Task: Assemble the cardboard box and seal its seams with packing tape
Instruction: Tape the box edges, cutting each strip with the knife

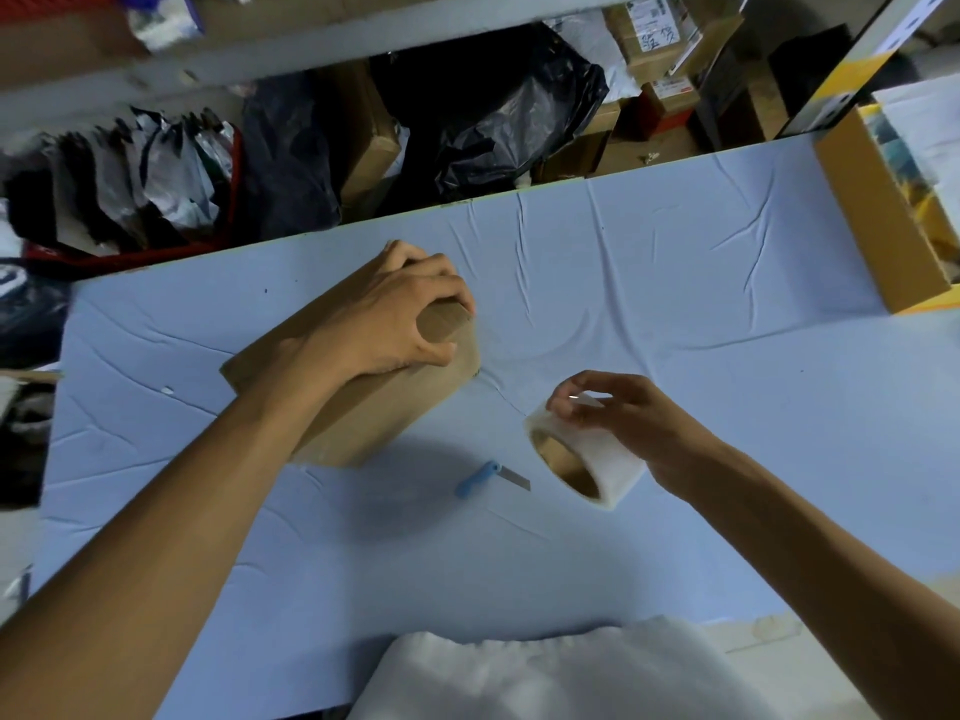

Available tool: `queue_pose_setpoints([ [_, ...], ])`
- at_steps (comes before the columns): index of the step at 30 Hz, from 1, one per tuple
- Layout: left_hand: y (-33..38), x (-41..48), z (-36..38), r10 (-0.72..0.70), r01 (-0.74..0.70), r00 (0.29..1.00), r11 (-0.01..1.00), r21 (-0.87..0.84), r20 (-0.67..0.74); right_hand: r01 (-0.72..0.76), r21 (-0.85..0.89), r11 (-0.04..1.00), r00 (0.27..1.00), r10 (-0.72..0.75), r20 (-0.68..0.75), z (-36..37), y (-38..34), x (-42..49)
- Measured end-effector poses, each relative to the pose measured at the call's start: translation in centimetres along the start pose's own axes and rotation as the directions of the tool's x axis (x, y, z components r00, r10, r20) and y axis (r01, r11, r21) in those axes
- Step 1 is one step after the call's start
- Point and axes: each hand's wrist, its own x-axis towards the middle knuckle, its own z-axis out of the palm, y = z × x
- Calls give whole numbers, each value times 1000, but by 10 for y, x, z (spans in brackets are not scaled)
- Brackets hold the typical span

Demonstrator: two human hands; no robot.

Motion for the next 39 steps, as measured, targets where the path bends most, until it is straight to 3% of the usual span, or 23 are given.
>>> queue_pose_setpoints([
  [5, 1, -3, 1, -12, 11, 999, 1000, -19, -40, -9, 20, 1000, 995, 11, -100, 4, -3, 1],
  [11, 15, -10, 9, -11, 9, 1000, 997, -71, -20, 15, -22, 1000, 995, -17, -95, 8, -1, 0],
  [13, 30, -19, 14, 41, -57, 983, 995, -83, -178, 37, -21, 999, 995, -39, -97, 9, 0, -1],
  [15, 47, -36, 26, 90, -139, 899, 987, -84, -429, 45, -15, 999, 994, -47, -96, 9, -1, -1],
  [17, 59, -51, 50, 93, -199, 857, 967, -159, -507, 42, -19, 999, 995, -43, -92, 9, -1, -2],
  [19, 58, -60, 79, 32, -172, 909, 938, -303, -416, 37, -37, 999, 995, -40, -94, 9, -1, -1],
  [22, 40, -61, 124, -120, 12, 967, 902, -432, -224, 45, -76, 996, 994, -53, -100, 9, -1, 0],
  [26, 22, -61, 175, -303, 229, 947, 867, -443, -104, 38, -102, 994, 993, -49, -110, 8, 0, 3],
  [30, 21, -57, 209, -472, 414, 879, 825, -384, -66, 39, -126, 991, 991, -54, -121, 8, 0, 5],
  [34, 28, -53, 222, -469, 448, 881, 870, -204, -64, 34, -136, 990, 991, -51, -125, 8, 0, 5],
  [39, 34, -59, 186, -438, 441, 892, 788, -430, 112, 27, -132, 991, 990, -44, -132, 8, -2, 5],
])
